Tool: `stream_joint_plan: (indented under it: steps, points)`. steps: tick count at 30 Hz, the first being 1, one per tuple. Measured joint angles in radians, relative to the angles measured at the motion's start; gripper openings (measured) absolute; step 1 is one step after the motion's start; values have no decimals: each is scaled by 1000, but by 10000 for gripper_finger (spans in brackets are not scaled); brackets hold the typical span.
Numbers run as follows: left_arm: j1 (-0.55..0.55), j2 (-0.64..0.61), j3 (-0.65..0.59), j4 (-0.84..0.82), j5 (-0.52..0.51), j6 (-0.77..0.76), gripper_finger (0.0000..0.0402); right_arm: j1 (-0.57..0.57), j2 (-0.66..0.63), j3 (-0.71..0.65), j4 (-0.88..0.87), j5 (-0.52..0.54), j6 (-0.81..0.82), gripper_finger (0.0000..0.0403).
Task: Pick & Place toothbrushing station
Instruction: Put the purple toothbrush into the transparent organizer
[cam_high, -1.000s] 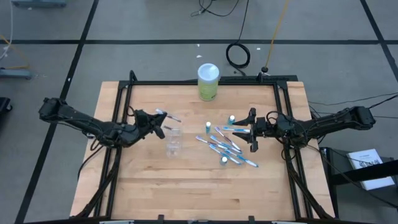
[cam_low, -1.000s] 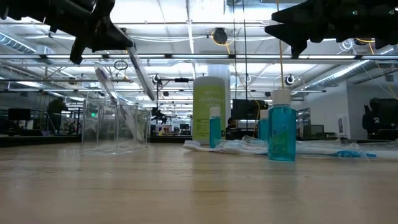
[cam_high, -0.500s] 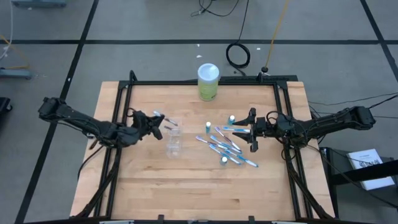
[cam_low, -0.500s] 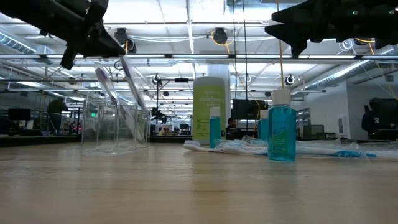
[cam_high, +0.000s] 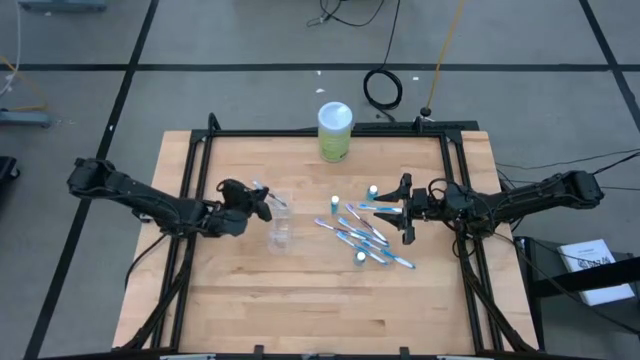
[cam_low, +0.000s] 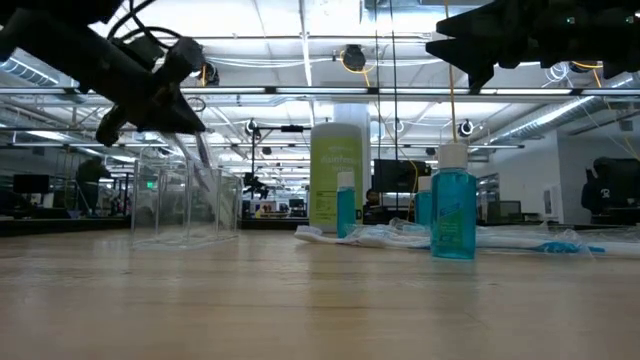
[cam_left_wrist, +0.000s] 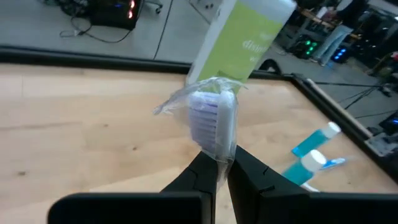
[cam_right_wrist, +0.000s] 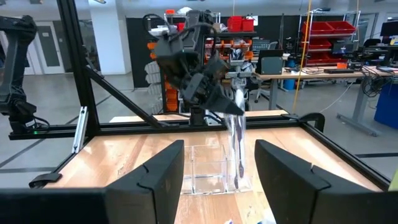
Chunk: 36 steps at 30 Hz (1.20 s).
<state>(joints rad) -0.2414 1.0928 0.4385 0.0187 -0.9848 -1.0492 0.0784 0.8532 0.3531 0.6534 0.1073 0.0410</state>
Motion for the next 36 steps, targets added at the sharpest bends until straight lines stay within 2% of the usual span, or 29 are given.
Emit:
stream_joint_plan:
  steps: [7, 13, 19, 22, 36]
  points:
    - [0, 52, 0, 42, 14, -20, 15, 0, 0, 0, 0, 0, 0, 187]
    - [0, 52, 0, 43, 16, -27, 37, 0, 0, 0, 0, 0, 0, 187]
    - [0, 52, 0, 24, 24, -23, 15, 0, 0, 0, 0, 0, 0, 187]
    - [0, 52, 0, 20, 26, -25, 18, 0, 0, 0, 0, 0, 0, 187]
    - [0, 36, 0, 42, 33, 87, 151, 0, 0, 0, 0, 0, 0, 187]
